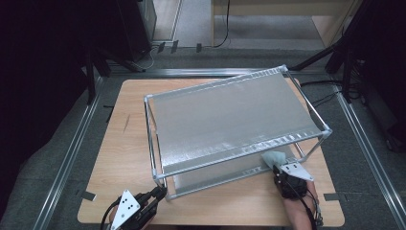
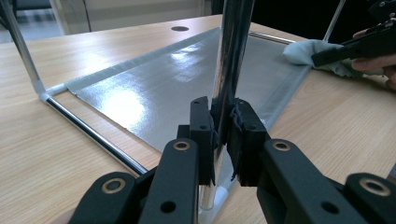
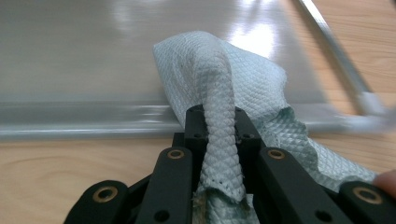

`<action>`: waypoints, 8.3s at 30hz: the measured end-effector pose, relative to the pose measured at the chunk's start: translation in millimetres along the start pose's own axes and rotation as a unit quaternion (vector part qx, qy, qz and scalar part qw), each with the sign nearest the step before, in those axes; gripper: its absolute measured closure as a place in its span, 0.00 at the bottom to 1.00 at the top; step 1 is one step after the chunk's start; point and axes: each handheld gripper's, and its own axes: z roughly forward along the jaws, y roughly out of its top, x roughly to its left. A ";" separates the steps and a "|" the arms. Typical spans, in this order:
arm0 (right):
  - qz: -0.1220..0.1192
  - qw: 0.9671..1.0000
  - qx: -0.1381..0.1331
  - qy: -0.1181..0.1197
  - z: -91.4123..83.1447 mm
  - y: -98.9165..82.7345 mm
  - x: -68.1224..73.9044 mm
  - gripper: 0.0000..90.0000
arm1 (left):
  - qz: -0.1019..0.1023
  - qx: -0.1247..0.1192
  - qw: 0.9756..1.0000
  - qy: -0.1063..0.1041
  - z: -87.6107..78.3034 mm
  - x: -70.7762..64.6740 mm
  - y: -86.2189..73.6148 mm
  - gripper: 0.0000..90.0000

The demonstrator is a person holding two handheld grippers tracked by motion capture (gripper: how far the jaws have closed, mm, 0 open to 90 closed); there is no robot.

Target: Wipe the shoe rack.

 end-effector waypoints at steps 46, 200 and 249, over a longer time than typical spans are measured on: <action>-0.146 0.955 -0.003 0.260 -21.0 0.9 207.9 0.93 | 0.000 0.002 0.999 -0.041 4.1 -14.4 -0.2 0.91; -0.027 0.982 -0.067 0.176 -60.3 12.6 134.9 0.23 | -0.004 -0.010 0.997 -0.071 36.2 -20.7 14.2 0.58; -0.091 0.935 -0.102 0.327 -64.3 24.1 170.4 0.91 | -0.078 0.032 0.979 0.188 150.1 114.5 62.8 0.75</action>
